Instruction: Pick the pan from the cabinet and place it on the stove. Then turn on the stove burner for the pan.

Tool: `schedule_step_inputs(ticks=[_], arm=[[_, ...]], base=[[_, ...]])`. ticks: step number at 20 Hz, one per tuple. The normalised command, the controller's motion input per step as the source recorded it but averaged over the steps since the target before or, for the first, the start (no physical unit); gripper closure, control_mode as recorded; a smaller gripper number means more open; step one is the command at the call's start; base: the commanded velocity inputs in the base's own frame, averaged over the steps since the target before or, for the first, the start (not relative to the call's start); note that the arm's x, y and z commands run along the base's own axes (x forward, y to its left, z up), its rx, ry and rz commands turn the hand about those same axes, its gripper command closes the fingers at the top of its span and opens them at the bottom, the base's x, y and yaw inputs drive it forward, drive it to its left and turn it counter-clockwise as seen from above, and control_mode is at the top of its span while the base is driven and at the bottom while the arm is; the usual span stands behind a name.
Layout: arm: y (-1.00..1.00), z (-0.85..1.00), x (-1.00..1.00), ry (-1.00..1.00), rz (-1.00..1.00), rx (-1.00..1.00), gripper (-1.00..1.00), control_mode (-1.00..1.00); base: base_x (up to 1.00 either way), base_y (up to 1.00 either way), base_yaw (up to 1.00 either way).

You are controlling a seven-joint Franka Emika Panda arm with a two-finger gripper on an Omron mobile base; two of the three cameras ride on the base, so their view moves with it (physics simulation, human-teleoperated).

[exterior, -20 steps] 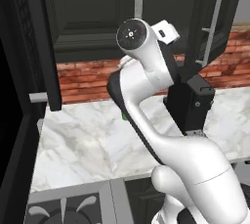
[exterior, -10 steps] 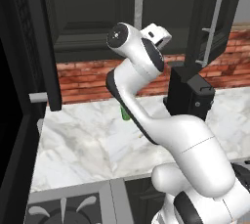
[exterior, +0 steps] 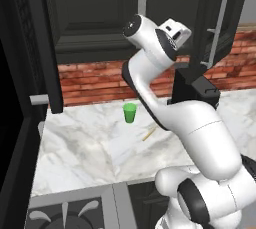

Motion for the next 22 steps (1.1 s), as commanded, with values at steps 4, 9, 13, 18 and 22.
schedule_step_inputs(ticks=[4, 9, 13, 18, 22], arm=[[-0.93, 0.0, -0.92, 0.0, -0.14, 0.0, -1.0, -1.0], [-0.94, 0.0, -0.99, 0.0, -0.16, 0.0, -1.0, -1.0], [-0.97, 0.0, -0.6, 0.03, -0.16, 0.0, -1.0, -1.0], [-0.79, 0.0, -0.25, 0.01, -0.07, 0.08, -1.0, -1.0], [-0.52, 0.0, -0.04, 0.0, -0.01, 0.14, -1.0, -1.0]], base=[[0.0, 0.0, 0.0], [0.0, 0.0, 0.0], [0.0, 0.0, 0.0], [0.0, 0.0, 0.0], [0.0, 0.0, 0.0]])
